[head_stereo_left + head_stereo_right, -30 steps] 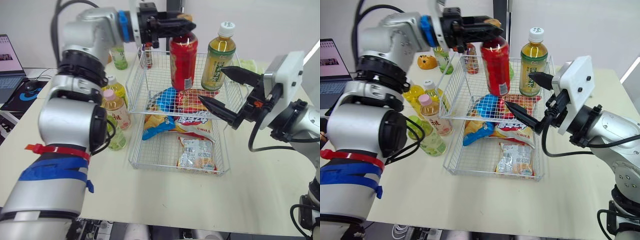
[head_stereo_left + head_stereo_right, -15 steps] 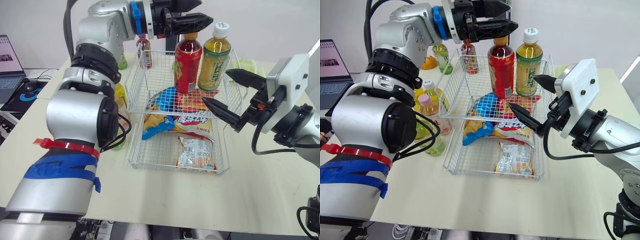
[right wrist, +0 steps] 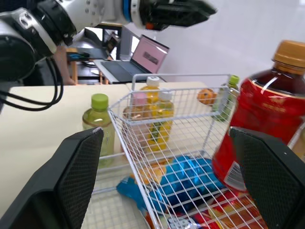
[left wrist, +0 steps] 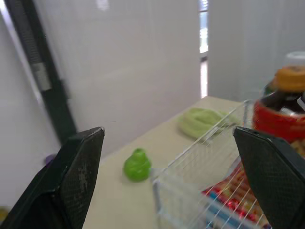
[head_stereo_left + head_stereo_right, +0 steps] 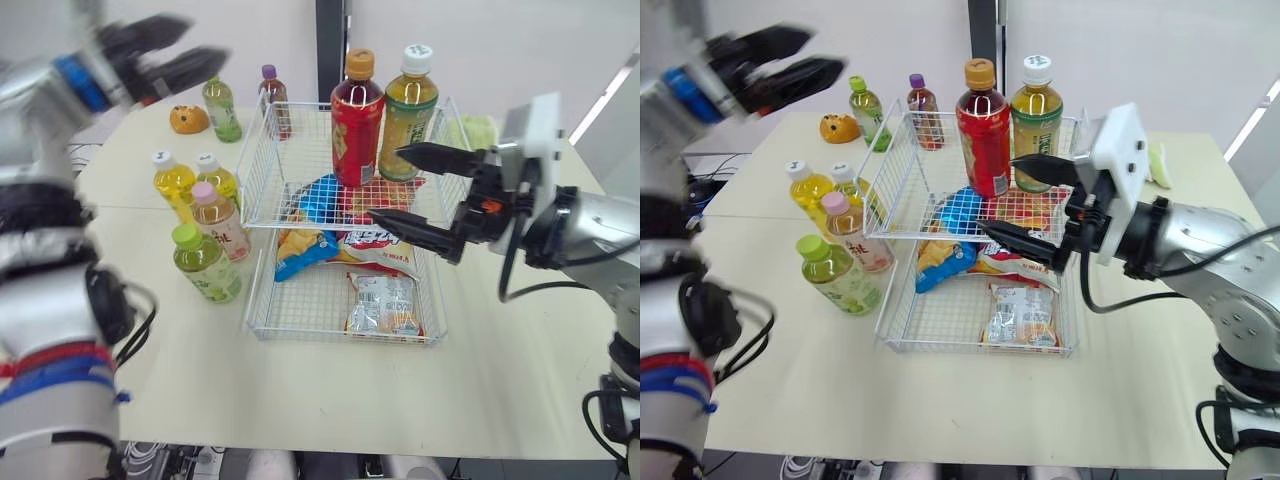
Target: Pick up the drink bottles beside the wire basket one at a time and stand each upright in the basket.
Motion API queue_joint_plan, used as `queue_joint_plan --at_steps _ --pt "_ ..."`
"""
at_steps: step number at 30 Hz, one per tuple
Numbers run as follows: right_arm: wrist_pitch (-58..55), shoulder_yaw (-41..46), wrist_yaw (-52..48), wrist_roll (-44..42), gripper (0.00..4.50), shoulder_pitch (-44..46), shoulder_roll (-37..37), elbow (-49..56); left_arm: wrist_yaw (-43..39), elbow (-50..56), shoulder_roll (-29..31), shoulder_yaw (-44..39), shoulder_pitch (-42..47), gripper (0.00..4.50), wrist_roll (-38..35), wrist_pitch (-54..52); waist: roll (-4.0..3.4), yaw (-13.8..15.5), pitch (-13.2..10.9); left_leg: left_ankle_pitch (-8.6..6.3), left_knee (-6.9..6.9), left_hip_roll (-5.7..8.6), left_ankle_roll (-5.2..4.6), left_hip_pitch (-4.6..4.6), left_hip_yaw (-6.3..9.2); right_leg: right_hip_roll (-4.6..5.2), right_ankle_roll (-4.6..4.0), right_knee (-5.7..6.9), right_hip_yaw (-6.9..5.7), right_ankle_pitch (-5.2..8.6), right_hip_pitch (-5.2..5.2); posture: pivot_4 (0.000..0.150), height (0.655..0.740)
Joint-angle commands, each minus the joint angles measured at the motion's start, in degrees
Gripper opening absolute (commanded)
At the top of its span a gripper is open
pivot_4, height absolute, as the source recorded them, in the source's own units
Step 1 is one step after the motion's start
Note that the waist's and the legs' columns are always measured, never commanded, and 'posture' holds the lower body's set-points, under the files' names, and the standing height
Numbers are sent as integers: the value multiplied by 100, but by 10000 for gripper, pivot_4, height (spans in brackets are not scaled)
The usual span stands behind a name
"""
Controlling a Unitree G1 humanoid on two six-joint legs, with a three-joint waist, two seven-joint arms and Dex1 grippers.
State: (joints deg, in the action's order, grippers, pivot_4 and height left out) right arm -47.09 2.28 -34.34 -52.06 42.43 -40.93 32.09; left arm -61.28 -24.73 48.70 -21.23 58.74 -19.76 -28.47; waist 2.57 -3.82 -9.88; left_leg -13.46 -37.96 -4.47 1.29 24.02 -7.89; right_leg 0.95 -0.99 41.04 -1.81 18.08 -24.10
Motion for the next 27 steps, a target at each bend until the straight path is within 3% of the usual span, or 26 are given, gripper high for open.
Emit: queue_joint_plan --at_steps 1,2,4,6,10,13,17,21,27 --pt "442 -269 -630 261 45000 325 221 -400 636 2139 270 -1507 -1608 44790 -434 -839 5 26 3 0 -5 0 0 3 9 0 0 3 -7 0 2 1500 7400" --pt "518 -346 -762 333 45000 395 296 -517 776 2625 226 -1913 -2176 44790 -562 -1056 6 57 3 0 -4 -2 0 1 5 3 -1 -3 -5 0 2 1500 7400" --pt "741 -579 -1096 518 45000 606 536 -873 875 3956 -469 -3341 -4037 44790 -835 -1478 3 77 8 0 -9 -4 0 9 14 4 -1 -5 -18 0 4 1500 7400" --pt "881 -689 -1352 647 45000 722 688 -1109 1035 4773 -1012 -4106 -5234 44790 -1149 -1635 0 81 11 -7 -6 8 -10 -12 1 21 0 -8 -7 0 24 1500 7400" --pt "1118 -829 -1798 871 45000 947 938 -1558 1462 5984 -2335 -4976 -6996 44790 -1860 -1605 61 205 42 -7 -12 2 -11 -27 41 13 -1 -14 -44 0 59 1500 7400" --pt "1204 -854 -2002 993 45000 1046 1045 -1742 1828 6467 -2911 -5164 -7722 44790 -2308 -1449 80 269 54 -24 -11 12 -39 -65 54 21 -2 -19 -49 -1 103 1500 7400" --pt "1201 -823 -2111 1103 45000 1095 1102 -1804 2332 6523 -2857 -4919 -7906 44790 -2690 -1275 59 267 53 -24 -5 13 -42 -135 62 21 -10 -29 -55 -3 180 1500 7400" --pt "1120 -742 -1980 1160 45000 1027 1058 -1660 2852 5943 -2097 -4234 -7281 44790 -2458 -1136 60 241 56 -23 -1 10 -40 -142 66 12 -22 -26 -55 -6 181 1500 7400" --pt "887 -485 -1468 1247 45000 700 884 -1110 2990 4161 -762 -2247 -5232 44790 -1783 -842 59 264 56 -23 5 10 -38 -126 74 10 -26 -28 -69 -6 175 1500 7400"
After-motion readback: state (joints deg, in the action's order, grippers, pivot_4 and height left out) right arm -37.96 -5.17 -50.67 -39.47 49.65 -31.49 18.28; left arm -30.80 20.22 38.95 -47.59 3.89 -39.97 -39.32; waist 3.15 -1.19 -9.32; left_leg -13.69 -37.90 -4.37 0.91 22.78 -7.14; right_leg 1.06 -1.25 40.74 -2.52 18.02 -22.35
